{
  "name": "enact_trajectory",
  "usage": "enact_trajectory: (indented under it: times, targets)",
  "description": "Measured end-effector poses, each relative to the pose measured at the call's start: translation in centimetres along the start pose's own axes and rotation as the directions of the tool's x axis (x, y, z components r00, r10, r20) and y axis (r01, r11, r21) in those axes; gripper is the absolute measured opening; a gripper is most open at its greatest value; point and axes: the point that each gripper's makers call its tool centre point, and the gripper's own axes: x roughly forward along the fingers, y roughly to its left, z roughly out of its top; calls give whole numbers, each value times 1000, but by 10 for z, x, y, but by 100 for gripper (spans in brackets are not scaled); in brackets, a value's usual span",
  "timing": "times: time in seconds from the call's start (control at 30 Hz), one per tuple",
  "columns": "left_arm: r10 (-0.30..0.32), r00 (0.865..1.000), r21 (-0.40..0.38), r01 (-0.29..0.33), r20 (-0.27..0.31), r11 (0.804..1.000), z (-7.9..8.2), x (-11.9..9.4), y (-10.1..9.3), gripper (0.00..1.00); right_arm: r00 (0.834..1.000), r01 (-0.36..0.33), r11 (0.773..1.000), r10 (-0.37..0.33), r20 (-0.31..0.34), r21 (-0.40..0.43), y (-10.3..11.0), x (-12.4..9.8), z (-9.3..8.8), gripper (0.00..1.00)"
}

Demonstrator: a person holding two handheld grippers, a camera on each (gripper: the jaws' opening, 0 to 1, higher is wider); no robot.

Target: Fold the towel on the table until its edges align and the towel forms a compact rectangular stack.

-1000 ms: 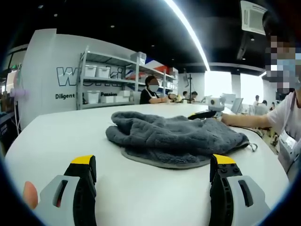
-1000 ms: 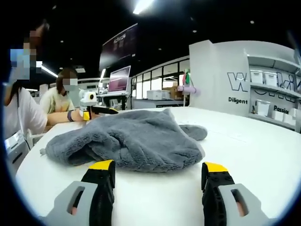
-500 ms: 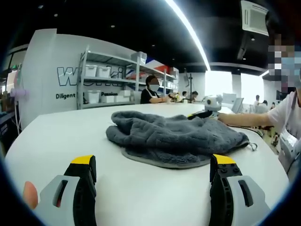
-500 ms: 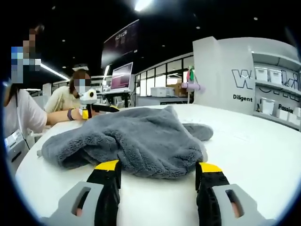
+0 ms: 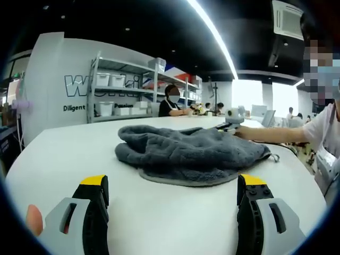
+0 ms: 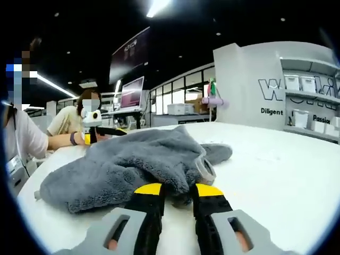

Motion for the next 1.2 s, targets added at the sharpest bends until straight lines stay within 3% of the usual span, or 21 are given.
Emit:
enact_trajectory:
  times: [0.1, 0.27, 0.43, 0.53, 0.73, 0.93, 1.1, 1.2]
  targets:
    - [0, 1000, -1, 0, 0, 1000, 0, 0, -1, 99, 993, 106, 992, -109, 46, 62, -27, -6, 8, 8]
    - [0, 1000, -1, 0, -1, 1000, -1, -1, -1, 99, 962, 240, 967, -248, 114, 84, -53, -23, 18, 5]
    - [1, 1000, -2, -1, -3, 1000, -2, -1, -2, 99, 928, 350, 934, -356, 110, 74, -71, -35, 16, 5]
    - [1, 1000, -2, -1, -2, 1000, -2, 0, -4, 99, 932, 345, 936, -351, 92, 74, -69, -31, 14, 6]
    - [1, 1000, -2, -1, -5, 1000, -2, 0, -4, 99, 931, 366, 931, -365, 22, -19, -70, -28, 3, 7]
    - [1, 1000, -3, -1, -5, 1000, -2, 0, -4, 99, 924, 383, 923, -384, 6, -39, -71, -32, 1, 9]
    - [0, 1000, -3, 0, -6, 1000, -2, 0, -3, 99, 932, 362, 932, -361, 15, -36, -69, -38, 2, 15]
    - [-2, 1000, -5, 2, -4, 1000, -1, 1, -3, 99, 954, 298, 955, -298, 28, 1, -64, -45, 2, 19]
